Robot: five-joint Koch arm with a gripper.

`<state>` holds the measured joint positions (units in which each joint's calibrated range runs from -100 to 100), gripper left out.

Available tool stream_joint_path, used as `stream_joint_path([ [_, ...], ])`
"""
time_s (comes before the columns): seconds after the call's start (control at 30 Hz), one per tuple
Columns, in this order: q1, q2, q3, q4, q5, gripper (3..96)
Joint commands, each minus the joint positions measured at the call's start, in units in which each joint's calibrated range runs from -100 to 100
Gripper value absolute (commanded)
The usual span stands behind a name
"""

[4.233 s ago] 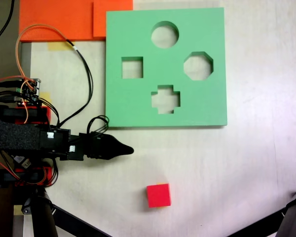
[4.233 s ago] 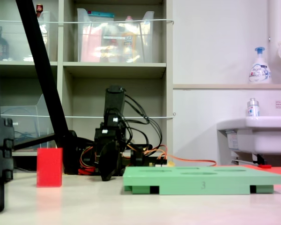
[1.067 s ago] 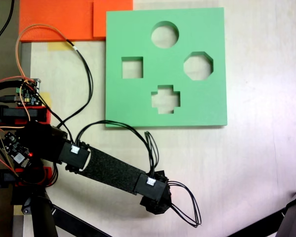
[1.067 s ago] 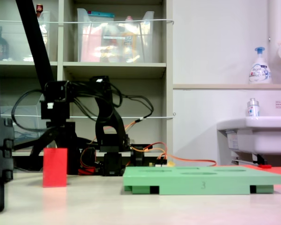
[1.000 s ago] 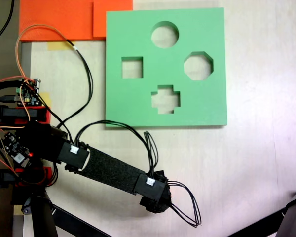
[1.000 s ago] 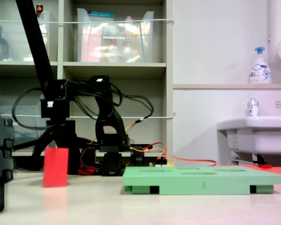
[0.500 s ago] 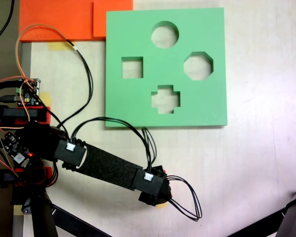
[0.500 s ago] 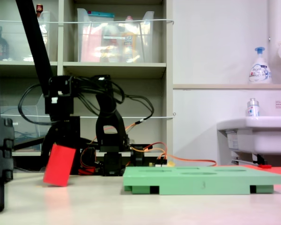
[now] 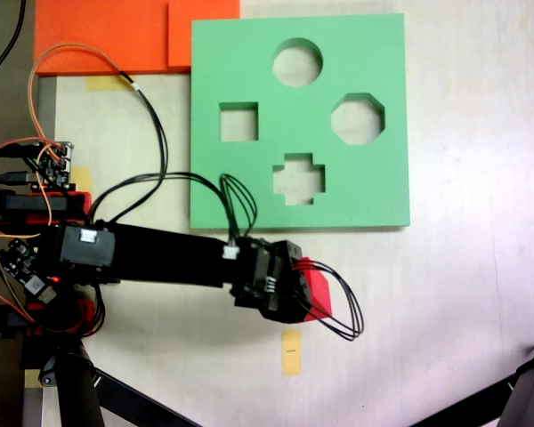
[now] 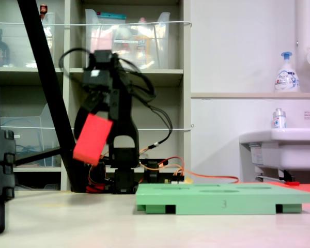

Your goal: Put the square block into the corresponding hole

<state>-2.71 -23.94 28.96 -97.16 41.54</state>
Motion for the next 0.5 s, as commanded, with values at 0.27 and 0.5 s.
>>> stream_joint_path([
  [0.27,20.46,-10.28,2.75,-2.84,24.13,12.2],
  [0.5,25.98,2.29,2.85,-2.84,29.11,12.2],
])
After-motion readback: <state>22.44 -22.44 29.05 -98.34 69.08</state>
